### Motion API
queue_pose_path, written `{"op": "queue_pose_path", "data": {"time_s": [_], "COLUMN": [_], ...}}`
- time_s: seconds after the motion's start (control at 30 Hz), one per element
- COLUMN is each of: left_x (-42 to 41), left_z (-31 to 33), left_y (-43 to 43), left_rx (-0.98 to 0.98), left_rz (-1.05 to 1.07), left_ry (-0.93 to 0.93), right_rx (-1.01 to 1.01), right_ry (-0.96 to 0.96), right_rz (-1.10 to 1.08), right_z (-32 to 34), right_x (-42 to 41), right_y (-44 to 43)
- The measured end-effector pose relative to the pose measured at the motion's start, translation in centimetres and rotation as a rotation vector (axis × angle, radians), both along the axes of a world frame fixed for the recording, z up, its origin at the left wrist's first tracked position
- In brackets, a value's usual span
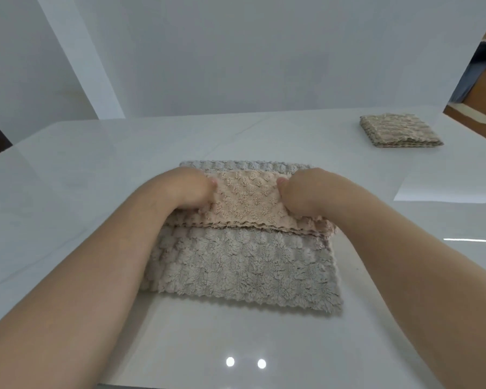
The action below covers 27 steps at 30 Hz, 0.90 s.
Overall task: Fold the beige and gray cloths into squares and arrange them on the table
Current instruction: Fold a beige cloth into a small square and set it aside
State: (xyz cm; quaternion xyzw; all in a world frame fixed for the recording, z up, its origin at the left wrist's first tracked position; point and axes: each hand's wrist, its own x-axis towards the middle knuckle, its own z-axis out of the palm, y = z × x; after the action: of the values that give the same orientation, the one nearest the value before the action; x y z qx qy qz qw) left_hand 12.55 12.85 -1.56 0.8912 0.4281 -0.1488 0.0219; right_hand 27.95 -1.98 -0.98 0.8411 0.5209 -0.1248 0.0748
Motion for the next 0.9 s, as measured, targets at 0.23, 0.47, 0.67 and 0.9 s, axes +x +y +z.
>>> {"op": "queue_pose_path", "data": {"time_s": [0.23, 0.47, 0.67, 0.9], "left_x": [0.6, 0.3, -1.3, -3.3], "left_z": [0.7, 2.0, 3.9, 5.8], "left_y": [5.4, 6.6, 7.7, 8.1], "left_rx": [0.209, 0.054, -0.201, -0.545], "left_rz": [0.026, -0.102, -0.066, -0.019], "left_ry": [-0.085, -0.183, -0.294, -0.574], "right_rx": [-0.124, -0.27, -0.129, 0.041], "right_ry": [-0.134, -0.071, 0.005, 0.206], "right_rz": [-0.105, -0.139, -0.104, -0.073], "right_z": [3.2, 3.7, 4.6, 5.2], "right_x": [1.7, 2.2, 3.1, 5.6], "right_y": [3.7, 5.1, 3.8, 2.5]}}
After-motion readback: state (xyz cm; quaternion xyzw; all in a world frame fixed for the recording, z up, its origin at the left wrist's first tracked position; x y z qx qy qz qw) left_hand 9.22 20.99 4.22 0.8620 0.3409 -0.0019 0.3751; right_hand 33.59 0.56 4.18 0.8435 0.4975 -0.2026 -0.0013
